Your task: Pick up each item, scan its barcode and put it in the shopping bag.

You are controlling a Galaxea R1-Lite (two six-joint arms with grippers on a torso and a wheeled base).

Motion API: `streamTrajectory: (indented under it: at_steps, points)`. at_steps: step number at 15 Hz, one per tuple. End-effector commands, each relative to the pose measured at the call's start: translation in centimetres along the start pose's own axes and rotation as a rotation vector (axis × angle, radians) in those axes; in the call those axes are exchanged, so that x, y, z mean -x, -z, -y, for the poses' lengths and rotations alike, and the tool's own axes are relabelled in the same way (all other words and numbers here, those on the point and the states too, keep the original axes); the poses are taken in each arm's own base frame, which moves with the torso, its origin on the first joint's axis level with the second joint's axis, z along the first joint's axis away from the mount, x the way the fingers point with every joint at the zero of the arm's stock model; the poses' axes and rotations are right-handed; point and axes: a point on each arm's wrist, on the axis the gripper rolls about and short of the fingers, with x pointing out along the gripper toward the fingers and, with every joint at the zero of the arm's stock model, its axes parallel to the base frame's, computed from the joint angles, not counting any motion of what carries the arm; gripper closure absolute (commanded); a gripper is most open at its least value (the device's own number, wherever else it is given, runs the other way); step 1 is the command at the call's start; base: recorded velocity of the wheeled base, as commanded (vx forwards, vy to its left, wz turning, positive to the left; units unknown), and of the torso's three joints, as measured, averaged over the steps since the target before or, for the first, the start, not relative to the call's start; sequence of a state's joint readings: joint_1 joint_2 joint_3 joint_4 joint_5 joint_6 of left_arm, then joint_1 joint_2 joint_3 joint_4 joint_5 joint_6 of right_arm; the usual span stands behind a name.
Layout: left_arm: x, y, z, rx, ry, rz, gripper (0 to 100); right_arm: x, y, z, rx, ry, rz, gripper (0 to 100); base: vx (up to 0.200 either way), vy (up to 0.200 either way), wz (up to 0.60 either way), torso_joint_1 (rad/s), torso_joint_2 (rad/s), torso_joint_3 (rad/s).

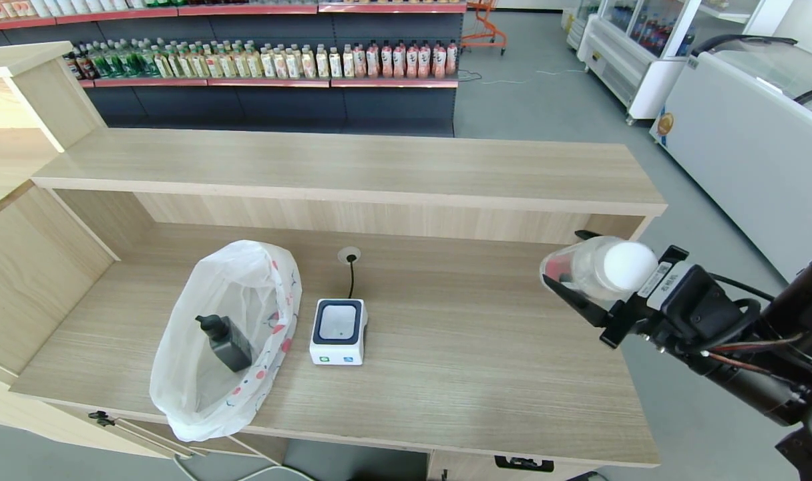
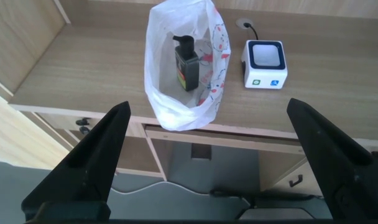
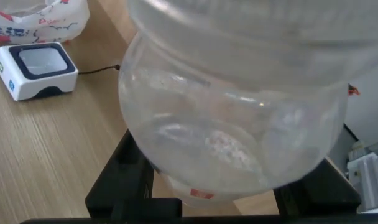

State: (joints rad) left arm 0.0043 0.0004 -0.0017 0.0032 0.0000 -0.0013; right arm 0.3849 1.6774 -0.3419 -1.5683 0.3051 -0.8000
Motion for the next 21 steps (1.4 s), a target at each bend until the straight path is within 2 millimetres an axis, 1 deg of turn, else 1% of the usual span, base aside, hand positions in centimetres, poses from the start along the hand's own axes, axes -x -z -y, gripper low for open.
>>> streamTrajectory:
  at_steps: [1,3,8,11,15,17,18,19,21]
  points:
    - [0.0,0.0,0.0,-0.001,0.0,0.0,0,-1.1,-0.3,1.1,-0.047,0.107,-0.024,100,0.0,0.2,0.0,0.007,0.0,0.007]
    - [0.0,0.0,0.0,-0.003,0.0,0.0,0,-2.0,-0.6,1.9,-0.146,0.191,-0.03,100,0.0,0.2,0.0,0.0,0.0,0.002]
    - [0.0,0.0,0.0,-0.003,0.0,0.0,0,-2.6,0.5,1.1,-0.19,0.148,-0.075,100,0.0,0.2,0.0,0.006,0.01,0.001]
    - [0.0,0.0,0.0,-0.003,0.0,0.0,0,-3.3,2.1,0.5,-0.211,0.093,-0.084,100,0.0,0.2,0.0,0.005,0.0,0.002]
    - [0.0,0.0,0.0,-0.007,0.0,0.0,0,-6.2,4.7,-0.6,-0.215,0.056,-0.078,100,0.0,0.2,0.0,0.002,0.0,0.001]
    - [0.0,0.0,0.0,-0.007,0.0,0.0,0,-7.1,5.7,-1.3,-0.218,0.018,-0.051,100,0.0,0.2,0.0,0.002,0.0,0.002]
    - [0.0,0.0,0.0,-0.007,0.0,0.0,0,-7.1,5.8,-1.4,-0.218,0.01,-0.049,100,0.0,0.2,0.0,0.007,-0.01,-0.002]
    - [0.0,0.0,0.0,-0.009,0.0,0.0,0,-7.6,6.8,-2.1,-0.227,-0.029,-0.046,100,0.0,0.2,0.0,-0.002,0.0,0.002]
    - [0.0,0.0,0.0,-0.007,0.0,0.0,0,-7.6,7.8,-2.5,-0.232,-0.052,-0.058,100,0.0,0.0,0.0,0.0,0.0,0.0]
